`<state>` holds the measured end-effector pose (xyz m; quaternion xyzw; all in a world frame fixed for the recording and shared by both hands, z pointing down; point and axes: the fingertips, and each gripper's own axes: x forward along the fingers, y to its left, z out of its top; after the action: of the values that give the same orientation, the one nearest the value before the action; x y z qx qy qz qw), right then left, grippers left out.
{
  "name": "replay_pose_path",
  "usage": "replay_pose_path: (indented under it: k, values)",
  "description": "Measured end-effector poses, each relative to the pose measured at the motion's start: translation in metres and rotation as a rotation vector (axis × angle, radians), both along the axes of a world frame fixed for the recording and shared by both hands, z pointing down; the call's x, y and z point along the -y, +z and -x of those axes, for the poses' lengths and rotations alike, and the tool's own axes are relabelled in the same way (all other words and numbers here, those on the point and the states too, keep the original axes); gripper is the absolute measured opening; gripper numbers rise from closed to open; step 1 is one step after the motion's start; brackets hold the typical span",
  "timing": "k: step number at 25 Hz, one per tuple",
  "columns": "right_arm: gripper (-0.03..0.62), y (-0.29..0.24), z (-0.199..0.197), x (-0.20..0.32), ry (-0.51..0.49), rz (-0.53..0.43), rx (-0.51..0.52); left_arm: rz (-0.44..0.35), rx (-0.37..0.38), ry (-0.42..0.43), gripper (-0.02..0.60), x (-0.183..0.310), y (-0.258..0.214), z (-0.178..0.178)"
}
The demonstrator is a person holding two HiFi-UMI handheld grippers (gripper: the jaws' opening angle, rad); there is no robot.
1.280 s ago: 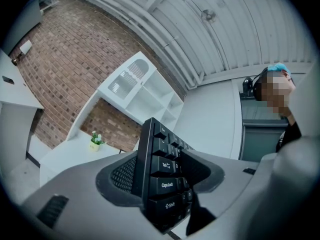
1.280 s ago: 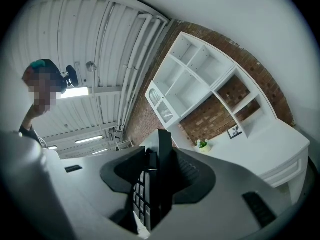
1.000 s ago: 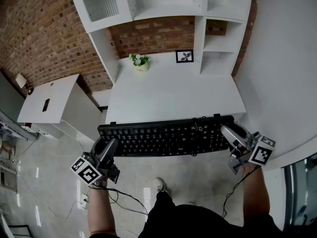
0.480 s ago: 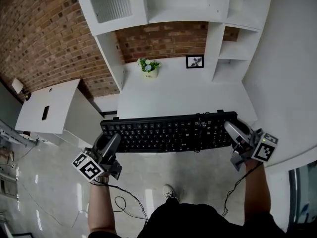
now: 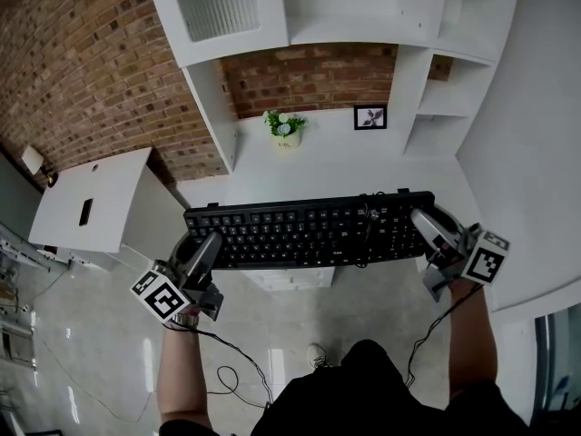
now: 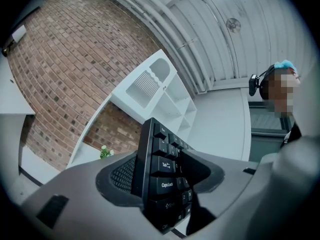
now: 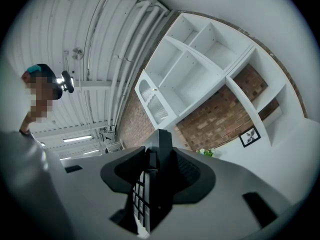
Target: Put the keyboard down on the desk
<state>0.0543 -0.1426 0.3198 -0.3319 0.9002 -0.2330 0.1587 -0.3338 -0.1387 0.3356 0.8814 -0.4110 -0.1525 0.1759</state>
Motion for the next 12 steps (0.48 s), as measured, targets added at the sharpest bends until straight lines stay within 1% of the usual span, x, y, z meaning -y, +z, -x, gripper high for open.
replay_pose_path:
  k: [6, 10, 12]
  values:
    - [0.176, -0.001, 0.004, 0.034, -0.028, -0.009, -0.004, 0.012, 0.004, -0.005, 0.267, 0.033, 0.001, 0.0]
    - [0.176, 0.01, -0.001, 0.066, -0.021, 0.03, 0.014, 0.034, 0.008, -0.012, 0.267, 0.062, 0.007, -0.003]
    - [0.176, 0.017, -0.004, 0.092, -0.028, 0.045, 0.025, 0.046, 0.013, -0.021, 0.267, 0.084, 0.013, -0.007]
